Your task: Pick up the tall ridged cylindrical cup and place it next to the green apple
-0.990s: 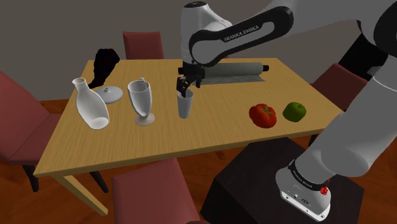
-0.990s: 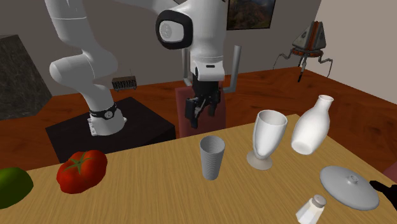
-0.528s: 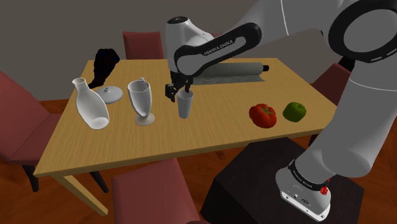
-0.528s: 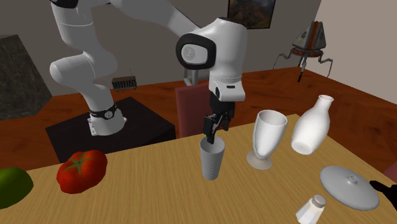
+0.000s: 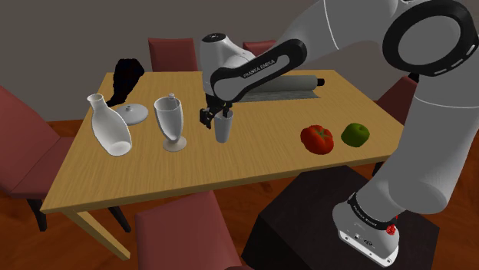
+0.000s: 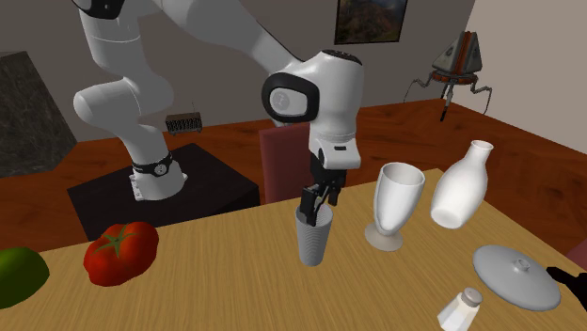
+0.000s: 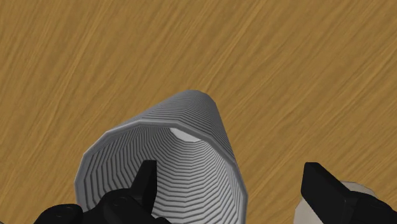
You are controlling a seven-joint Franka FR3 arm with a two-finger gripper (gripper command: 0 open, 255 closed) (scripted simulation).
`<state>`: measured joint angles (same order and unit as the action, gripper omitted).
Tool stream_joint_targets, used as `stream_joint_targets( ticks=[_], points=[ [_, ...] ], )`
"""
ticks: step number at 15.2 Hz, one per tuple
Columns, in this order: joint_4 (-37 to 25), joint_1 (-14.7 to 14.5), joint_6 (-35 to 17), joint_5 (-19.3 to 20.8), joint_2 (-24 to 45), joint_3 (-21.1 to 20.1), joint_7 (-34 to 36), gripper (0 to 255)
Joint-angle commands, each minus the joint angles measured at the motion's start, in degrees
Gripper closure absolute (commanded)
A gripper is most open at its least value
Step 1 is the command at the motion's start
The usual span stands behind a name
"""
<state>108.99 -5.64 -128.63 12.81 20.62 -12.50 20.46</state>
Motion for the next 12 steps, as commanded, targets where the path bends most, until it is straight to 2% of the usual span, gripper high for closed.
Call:
stream_joint_targets(
  ticks=[1, 5, 6, 12],
  points=[
    [-0.07, -0.03, -0.09, 0.05, 0.14, 0.01, 0.05, 0],
    [-0.07, -0.03, -0.09, 0.05, 0.14, 0.01, 0.05, 0],
    [-0.07, -0.03, -0.09, 0.05, 0.14, 0.01, 0.05, 255],
    [-0.07, -0.03, -0.08, 0.05, 0.14, 0.01, 0.04, 255]
  ],
)
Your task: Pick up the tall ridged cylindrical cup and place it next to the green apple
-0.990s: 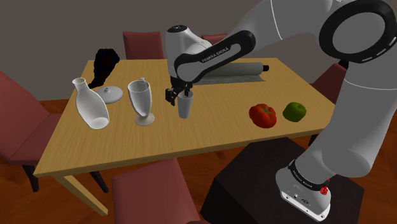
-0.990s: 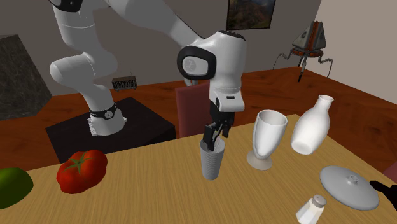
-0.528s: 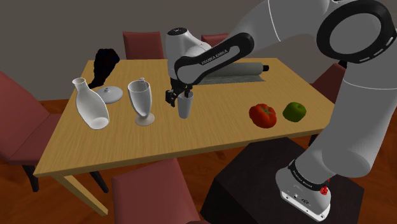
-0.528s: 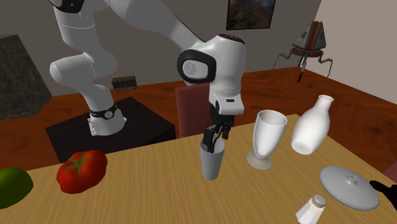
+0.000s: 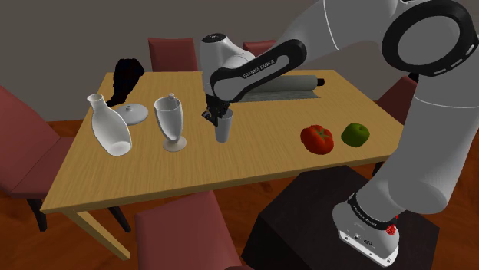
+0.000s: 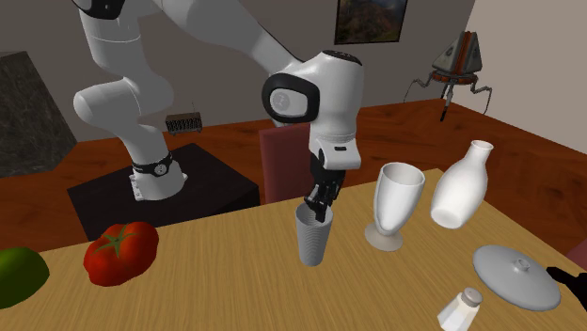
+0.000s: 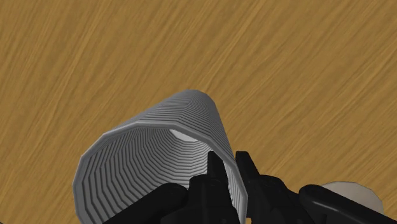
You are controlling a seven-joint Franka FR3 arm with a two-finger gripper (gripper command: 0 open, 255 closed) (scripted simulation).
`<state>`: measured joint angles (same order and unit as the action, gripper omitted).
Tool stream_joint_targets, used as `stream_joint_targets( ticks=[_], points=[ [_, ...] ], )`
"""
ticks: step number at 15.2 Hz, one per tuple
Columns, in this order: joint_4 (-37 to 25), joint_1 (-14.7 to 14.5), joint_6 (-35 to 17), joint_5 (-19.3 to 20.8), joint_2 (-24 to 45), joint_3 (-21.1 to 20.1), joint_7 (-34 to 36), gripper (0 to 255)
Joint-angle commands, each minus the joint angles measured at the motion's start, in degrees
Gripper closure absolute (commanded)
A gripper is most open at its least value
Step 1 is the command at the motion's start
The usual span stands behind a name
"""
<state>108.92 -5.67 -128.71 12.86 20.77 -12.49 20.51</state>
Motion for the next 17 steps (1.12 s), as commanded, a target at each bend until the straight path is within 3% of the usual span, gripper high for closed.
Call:
stream_joint_targets(
  ticks=[1, 17],
  points=[
    [0.00, 0.00, 0.00, 0.00, 0.00, 0.00, 0.00, 255],
    [-4.08, 0.45, 8.96, -2.29, -5.15, -0.83, -2.13, 255]
  ],
)
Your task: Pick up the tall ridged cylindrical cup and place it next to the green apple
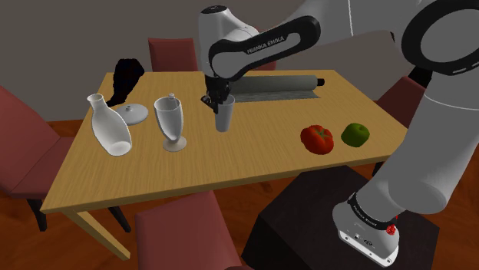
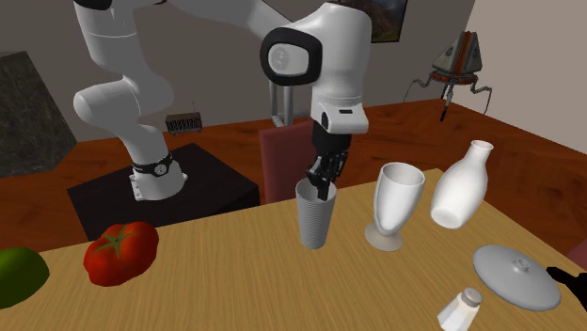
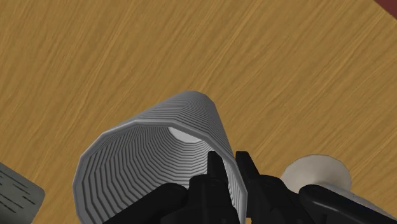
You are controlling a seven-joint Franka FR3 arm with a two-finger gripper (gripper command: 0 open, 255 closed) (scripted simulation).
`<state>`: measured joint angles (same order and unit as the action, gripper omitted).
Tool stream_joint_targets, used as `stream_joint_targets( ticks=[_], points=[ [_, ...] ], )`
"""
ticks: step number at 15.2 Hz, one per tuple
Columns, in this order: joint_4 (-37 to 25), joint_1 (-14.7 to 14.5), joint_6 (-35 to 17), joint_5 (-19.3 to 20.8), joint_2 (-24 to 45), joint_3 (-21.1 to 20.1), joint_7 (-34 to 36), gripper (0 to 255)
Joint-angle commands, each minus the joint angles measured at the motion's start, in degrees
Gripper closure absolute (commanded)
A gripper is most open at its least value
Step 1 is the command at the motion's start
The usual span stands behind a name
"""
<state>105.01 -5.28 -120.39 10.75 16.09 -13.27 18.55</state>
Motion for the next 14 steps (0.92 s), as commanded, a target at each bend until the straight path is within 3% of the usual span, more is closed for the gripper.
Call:
stream_joint_targets(
  ticks=[1, 14],
  points=[
    [-0.56, 0.07, 1.30, -0.31, -0.77, -0.09, -0.30, 255],
    [-6.90, 0.13, 10.29, -1.64, -3.60, -0.45, -1.82, 255]
  ],
)
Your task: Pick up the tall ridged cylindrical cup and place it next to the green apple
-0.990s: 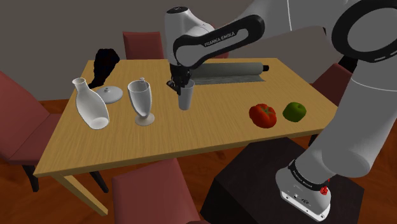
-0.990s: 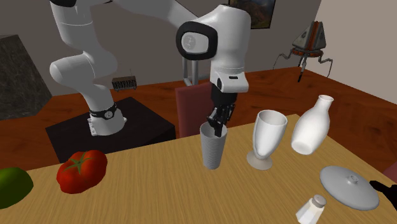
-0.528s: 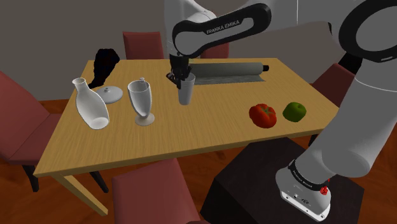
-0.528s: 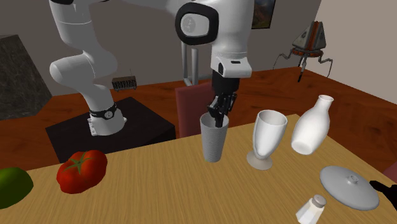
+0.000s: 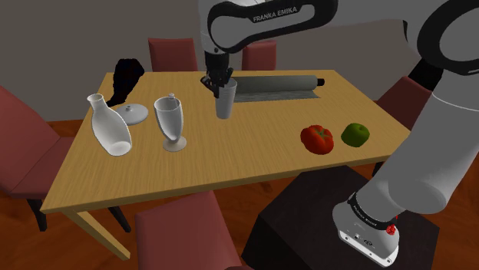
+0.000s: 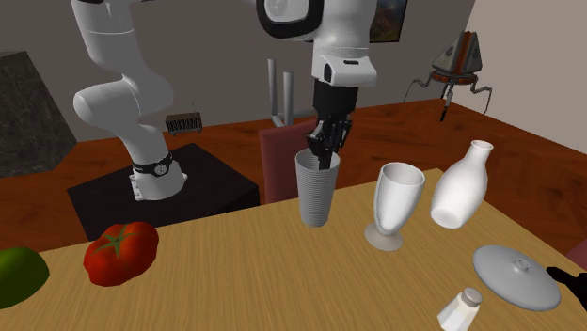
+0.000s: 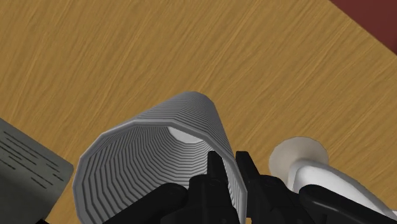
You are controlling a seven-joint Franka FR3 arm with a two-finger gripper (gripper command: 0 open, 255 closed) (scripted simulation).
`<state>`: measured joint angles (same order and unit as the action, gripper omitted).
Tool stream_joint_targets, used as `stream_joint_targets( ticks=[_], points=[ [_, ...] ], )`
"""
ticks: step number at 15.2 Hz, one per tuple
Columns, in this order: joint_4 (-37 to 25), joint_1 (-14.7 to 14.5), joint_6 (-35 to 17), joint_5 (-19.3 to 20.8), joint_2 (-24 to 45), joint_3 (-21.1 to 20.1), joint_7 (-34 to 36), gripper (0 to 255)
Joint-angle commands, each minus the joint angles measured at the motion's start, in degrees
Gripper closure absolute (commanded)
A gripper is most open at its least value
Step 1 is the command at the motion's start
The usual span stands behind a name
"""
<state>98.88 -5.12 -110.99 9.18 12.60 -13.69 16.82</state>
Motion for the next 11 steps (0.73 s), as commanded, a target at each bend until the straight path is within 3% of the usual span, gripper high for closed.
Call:
stream_joint_targets(
  ticks=[1, 11],
  points=[
    [-1.36, -0.04, 1.61, -0.14, -0.25, -0.05, -0.19, 255],
    [-8.15, -0.20, 9.02, -0.60, -0.93, -0.22, -1.05, 255]
  ],
)
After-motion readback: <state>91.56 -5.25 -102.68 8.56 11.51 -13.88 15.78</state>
